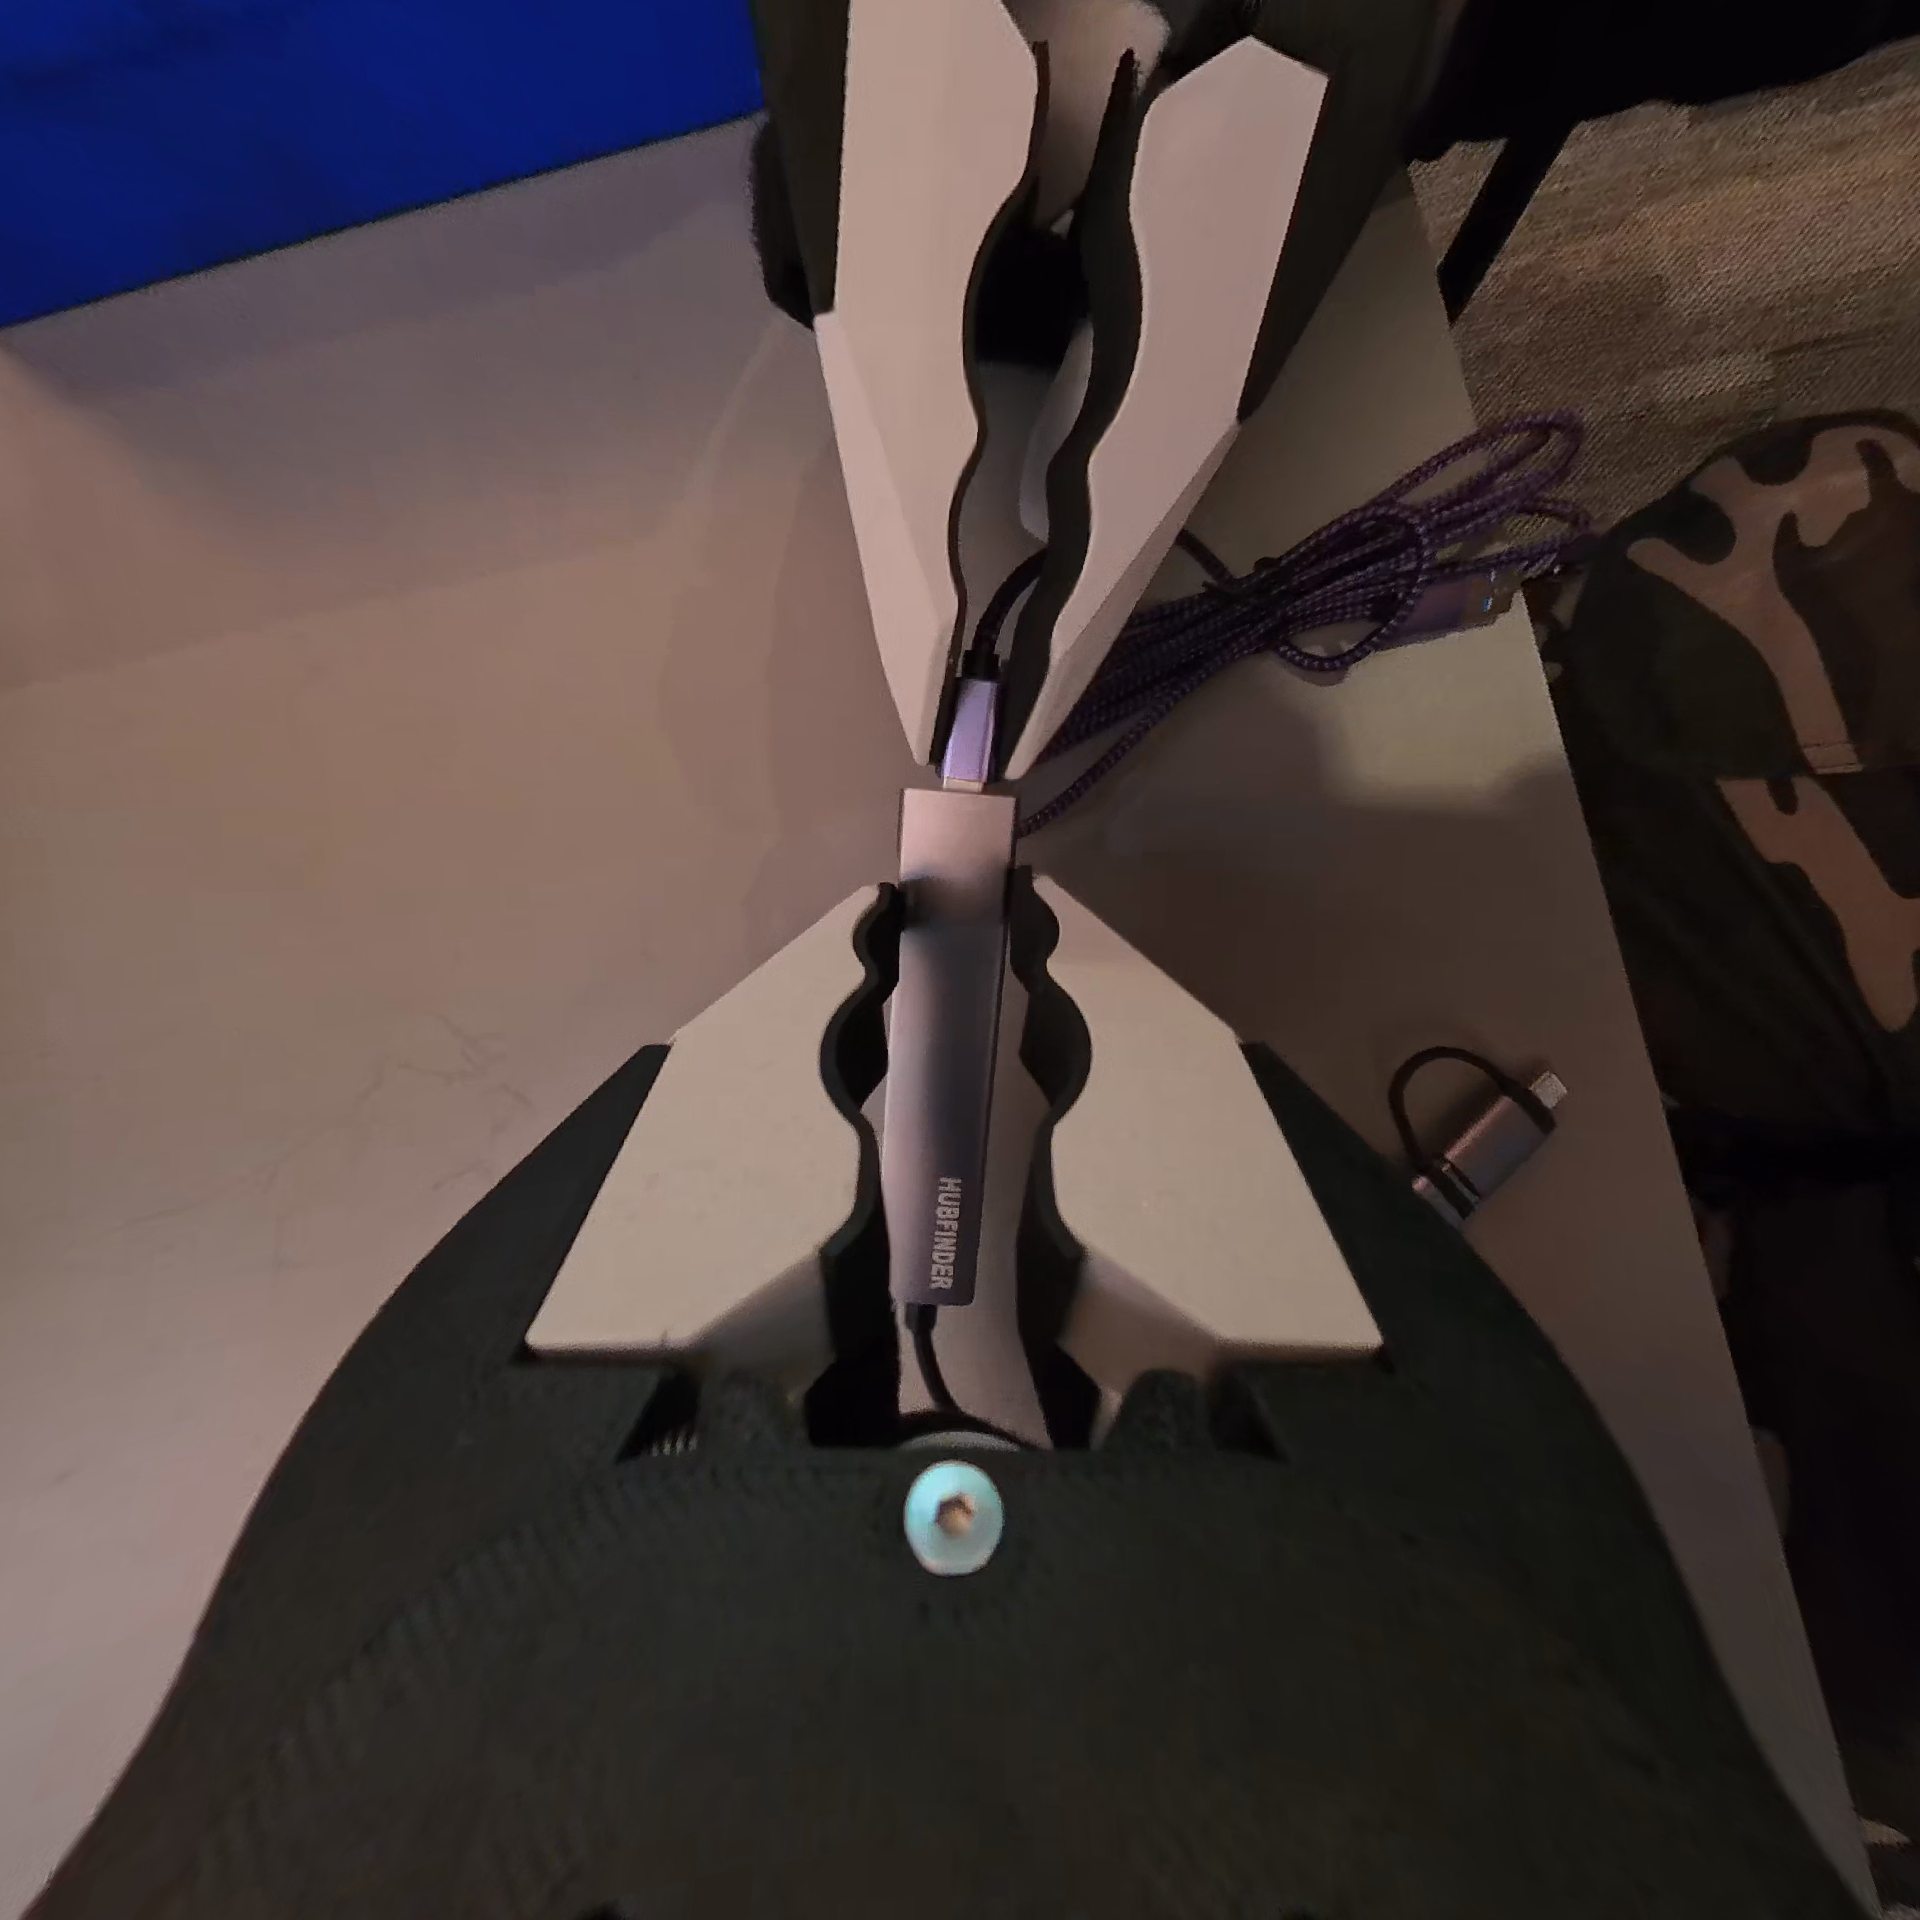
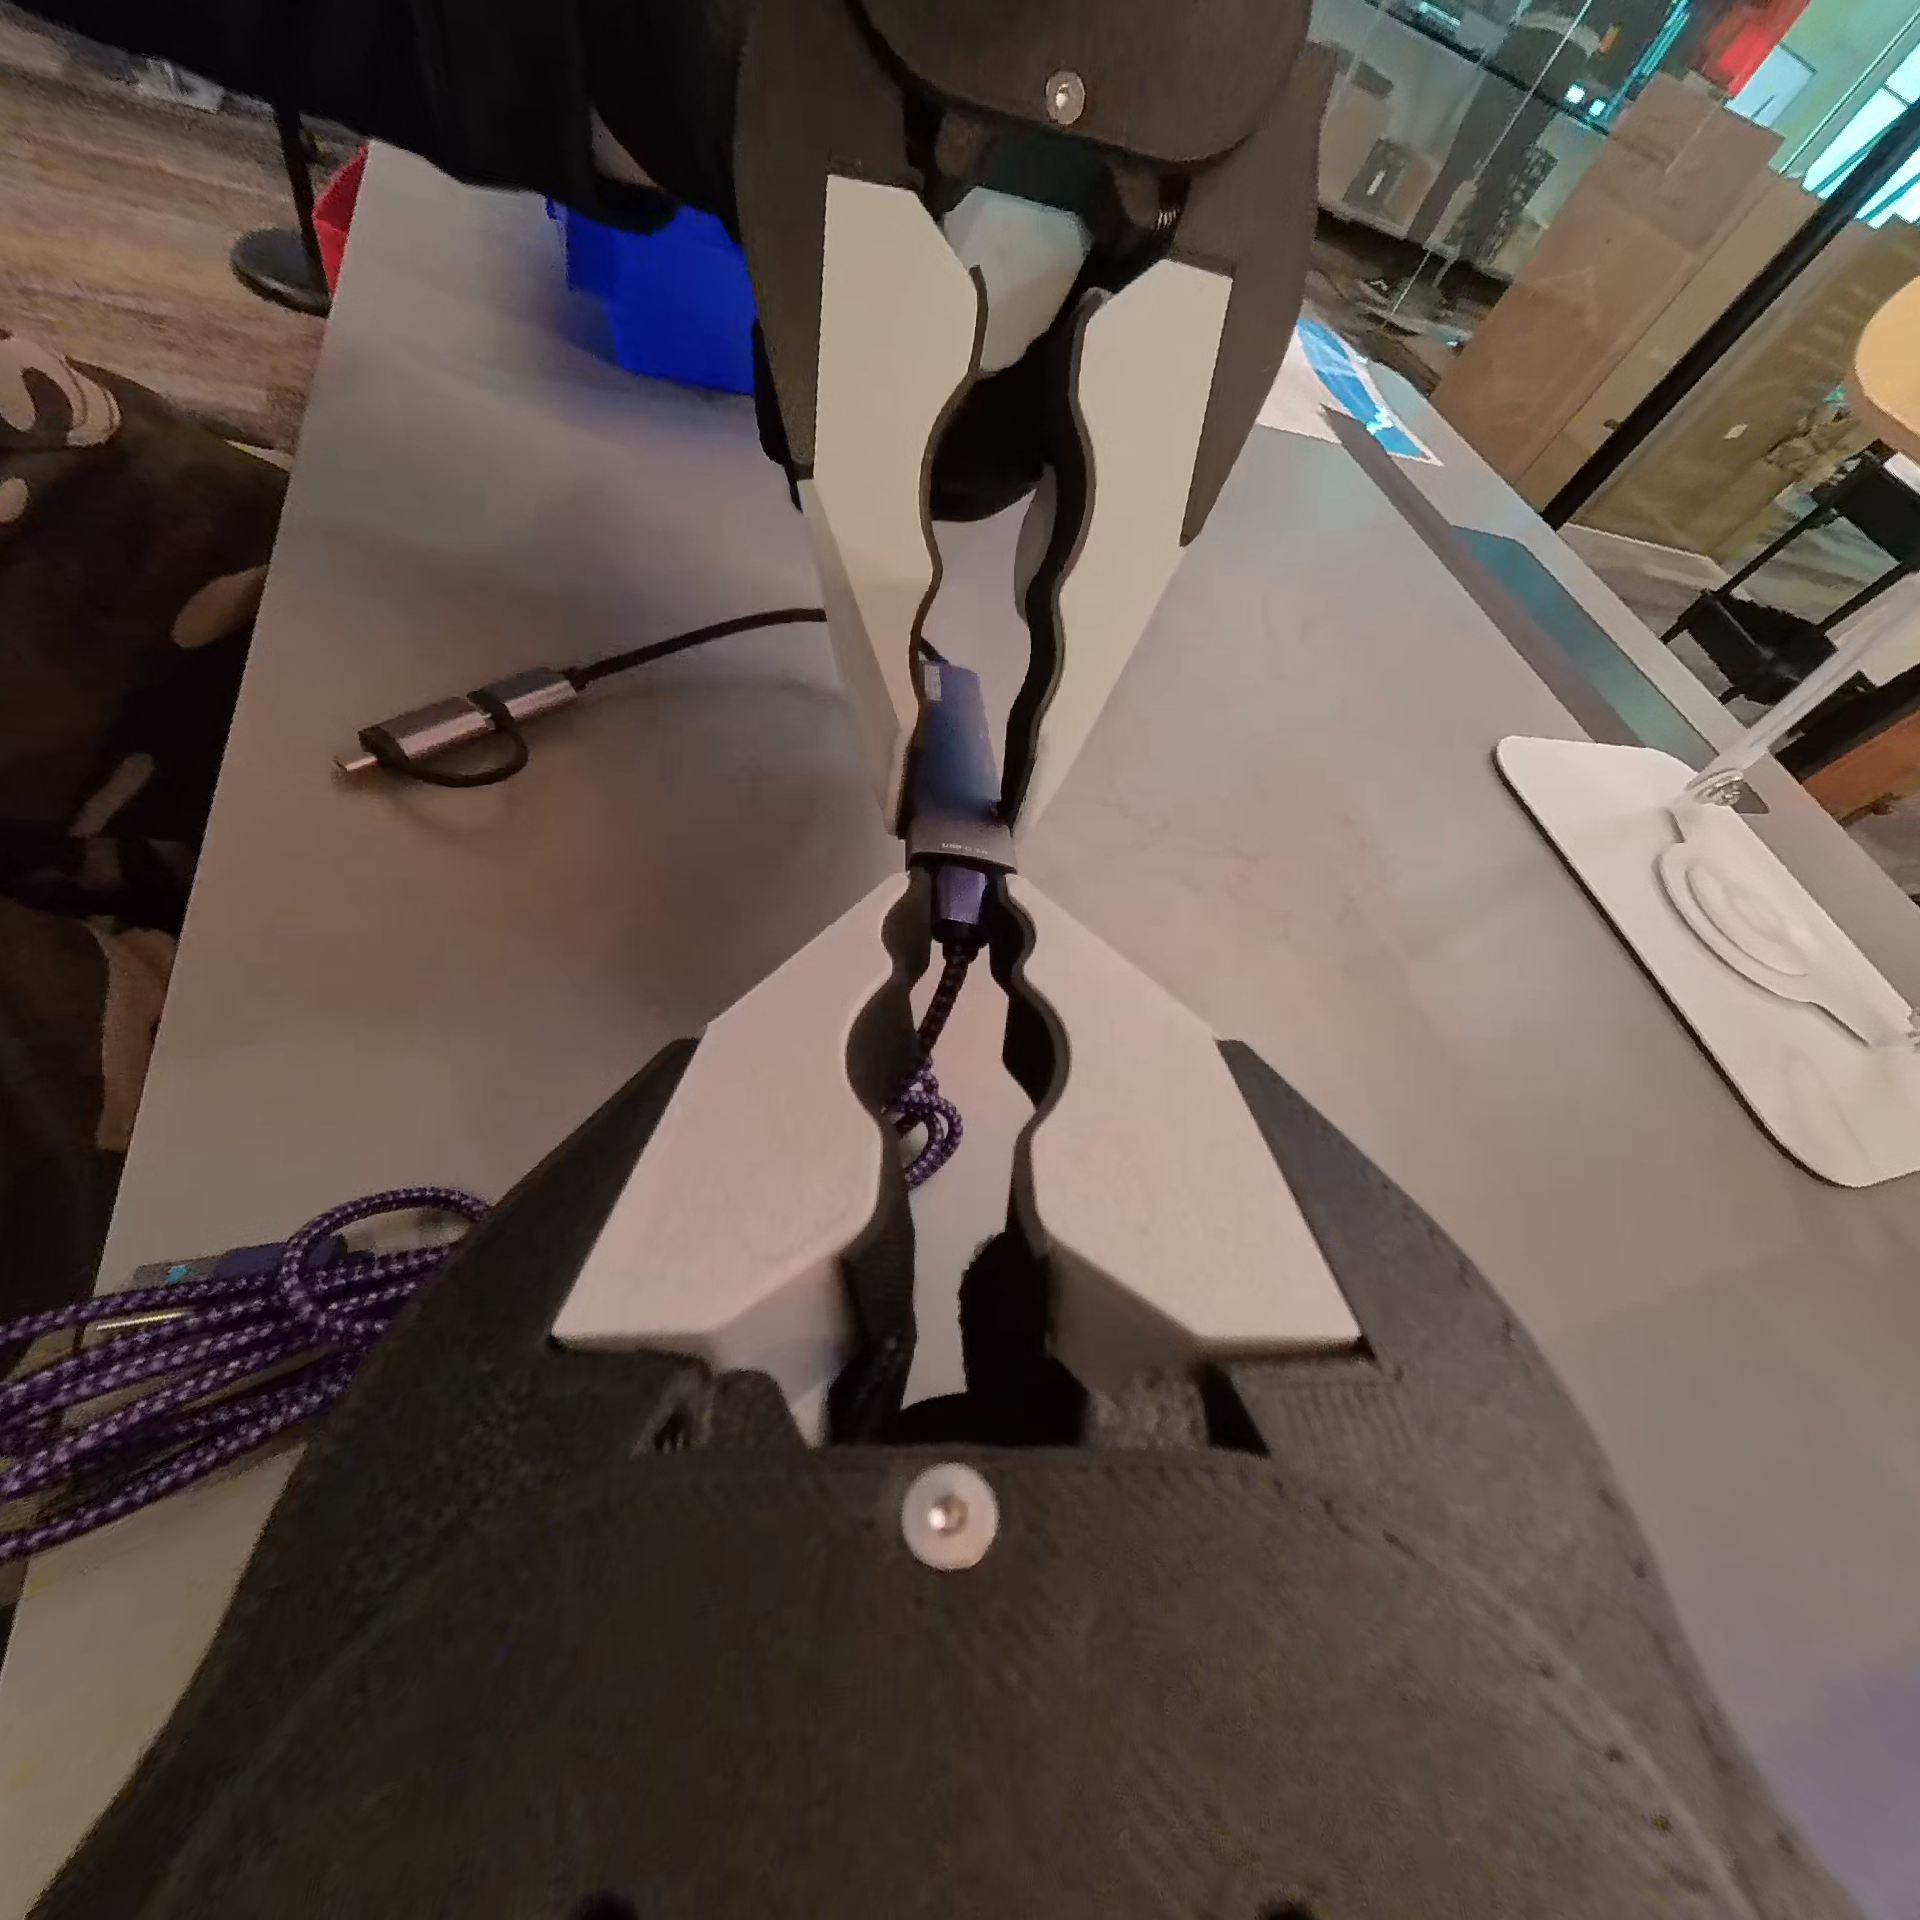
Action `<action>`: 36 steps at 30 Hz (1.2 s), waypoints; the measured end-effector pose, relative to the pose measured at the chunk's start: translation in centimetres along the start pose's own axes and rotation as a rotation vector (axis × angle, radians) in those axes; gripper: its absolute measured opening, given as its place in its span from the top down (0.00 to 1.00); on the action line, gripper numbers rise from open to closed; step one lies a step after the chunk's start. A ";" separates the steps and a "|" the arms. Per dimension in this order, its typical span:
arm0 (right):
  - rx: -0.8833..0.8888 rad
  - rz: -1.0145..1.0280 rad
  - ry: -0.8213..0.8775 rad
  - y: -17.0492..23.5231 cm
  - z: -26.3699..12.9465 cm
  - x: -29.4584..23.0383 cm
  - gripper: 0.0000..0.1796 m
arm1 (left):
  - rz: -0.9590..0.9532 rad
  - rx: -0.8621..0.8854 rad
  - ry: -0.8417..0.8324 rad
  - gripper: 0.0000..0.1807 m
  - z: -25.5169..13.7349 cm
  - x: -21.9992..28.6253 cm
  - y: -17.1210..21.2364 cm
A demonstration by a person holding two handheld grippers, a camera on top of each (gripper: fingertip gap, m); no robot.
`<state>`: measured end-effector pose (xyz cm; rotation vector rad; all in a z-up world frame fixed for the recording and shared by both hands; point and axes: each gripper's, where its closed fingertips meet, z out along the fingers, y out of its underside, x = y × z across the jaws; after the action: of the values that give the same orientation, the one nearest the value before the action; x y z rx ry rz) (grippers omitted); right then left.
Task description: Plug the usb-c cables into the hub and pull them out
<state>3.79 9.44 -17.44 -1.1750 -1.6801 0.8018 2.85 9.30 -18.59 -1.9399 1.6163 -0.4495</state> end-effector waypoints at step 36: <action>-0.053 0.122 0.309 2.4 -1.6 5.4 0.85 | -1.035 0.208 -0.263 0.88 -0.5 -5.6 8.1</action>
<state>5.36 15.31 -17.32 -1.3731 -1.3931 0.6146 -4.95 13.72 -22.62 -2.4084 0.2846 -0.6679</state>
